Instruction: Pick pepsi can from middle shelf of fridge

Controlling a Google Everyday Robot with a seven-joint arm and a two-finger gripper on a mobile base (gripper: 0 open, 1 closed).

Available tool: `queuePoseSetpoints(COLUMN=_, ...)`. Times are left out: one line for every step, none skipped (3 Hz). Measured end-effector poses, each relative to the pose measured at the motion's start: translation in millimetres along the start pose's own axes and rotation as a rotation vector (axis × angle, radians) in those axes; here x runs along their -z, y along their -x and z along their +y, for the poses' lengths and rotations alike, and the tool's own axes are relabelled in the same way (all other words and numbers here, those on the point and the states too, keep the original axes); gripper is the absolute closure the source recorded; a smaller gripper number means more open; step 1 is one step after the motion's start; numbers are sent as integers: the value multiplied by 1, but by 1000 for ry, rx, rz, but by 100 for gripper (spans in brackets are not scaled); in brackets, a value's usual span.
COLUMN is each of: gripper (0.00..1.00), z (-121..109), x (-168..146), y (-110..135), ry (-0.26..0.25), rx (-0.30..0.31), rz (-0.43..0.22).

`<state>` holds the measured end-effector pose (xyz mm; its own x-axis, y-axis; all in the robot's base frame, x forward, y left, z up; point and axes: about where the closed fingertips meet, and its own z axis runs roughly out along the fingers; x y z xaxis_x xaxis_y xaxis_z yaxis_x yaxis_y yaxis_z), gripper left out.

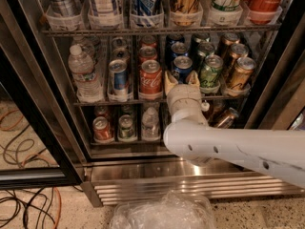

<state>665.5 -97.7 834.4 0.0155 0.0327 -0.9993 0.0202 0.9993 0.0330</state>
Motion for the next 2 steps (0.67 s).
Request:
queuePoseSetpoints(gripper=56, z=0, x=-3, y=-1, ry=2, rx=-2, rz=5)
queuePoseSetpoints(gripper=80, z=0, x=-3, y=-1, ry=2, rx=-2, rz=5)
